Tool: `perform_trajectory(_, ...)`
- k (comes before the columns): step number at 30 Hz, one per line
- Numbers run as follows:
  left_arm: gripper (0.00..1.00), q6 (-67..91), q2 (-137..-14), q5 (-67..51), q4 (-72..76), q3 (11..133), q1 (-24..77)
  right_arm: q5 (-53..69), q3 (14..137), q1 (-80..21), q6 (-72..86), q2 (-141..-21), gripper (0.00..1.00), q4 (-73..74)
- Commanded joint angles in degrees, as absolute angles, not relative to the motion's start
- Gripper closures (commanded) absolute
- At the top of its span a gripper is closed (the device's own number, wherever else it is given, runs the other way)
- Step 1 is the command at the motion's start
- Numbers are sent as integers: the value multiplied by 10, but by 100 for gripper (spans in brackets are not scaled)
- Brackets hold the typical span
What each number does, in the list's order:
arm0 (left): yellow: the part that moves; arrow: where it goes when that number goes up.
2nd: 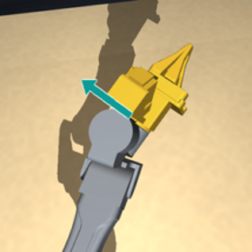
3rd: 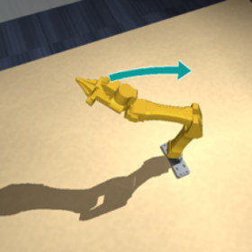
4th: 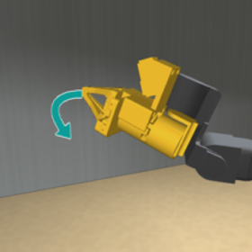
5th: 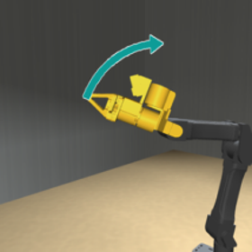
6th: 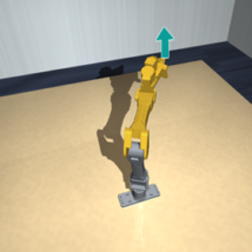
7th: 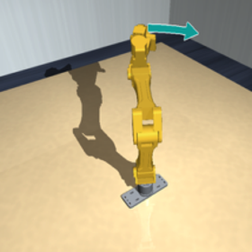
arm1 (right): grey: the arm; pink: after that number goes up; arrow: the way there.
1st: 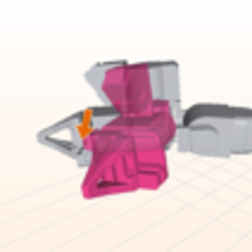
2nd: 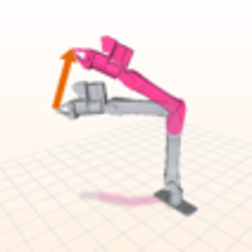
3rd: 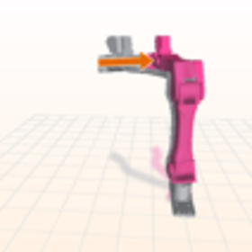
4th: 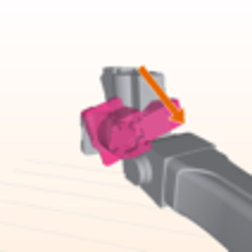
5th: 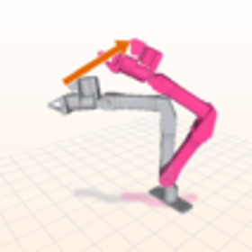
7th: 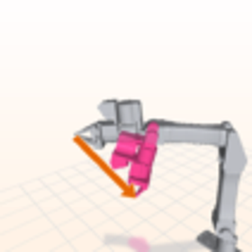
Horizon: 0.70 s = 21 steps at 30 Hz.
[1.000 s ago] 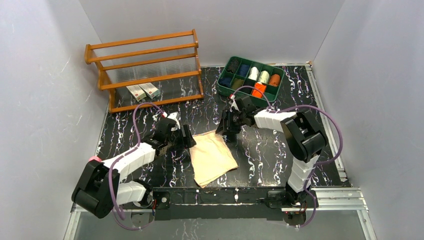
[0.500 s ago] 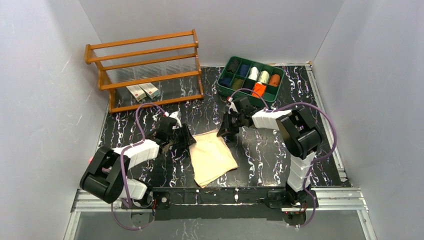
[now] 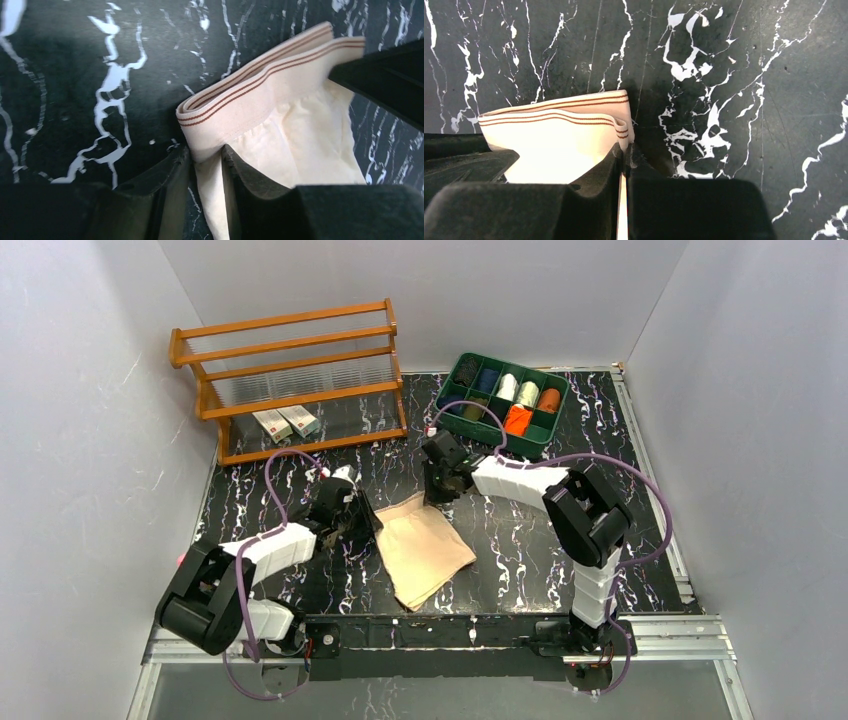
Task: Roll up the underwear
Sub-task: Fold the underwear at the center of the board.
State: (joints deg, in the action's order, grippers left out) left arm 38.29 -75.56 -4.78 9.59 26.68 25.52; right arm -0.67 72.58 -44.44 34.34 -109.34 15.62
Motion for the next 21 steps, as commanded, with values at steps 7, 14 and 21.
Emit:
perform_trajectory(7, 73, 392, -749, 10, 41, 256, 253, -200, 843, -522, 345, -1107, 90, 289)
perform_trajectory(14, 76, 415, -736, 8, 73, 240, 253, -228, 904, -564, 372, -1139, 90, 332)
perform_trajectory(21, 79, 421, -735, 9, 85, 234, 253, -222, 950, -596, 391, -1164, 90, 347)
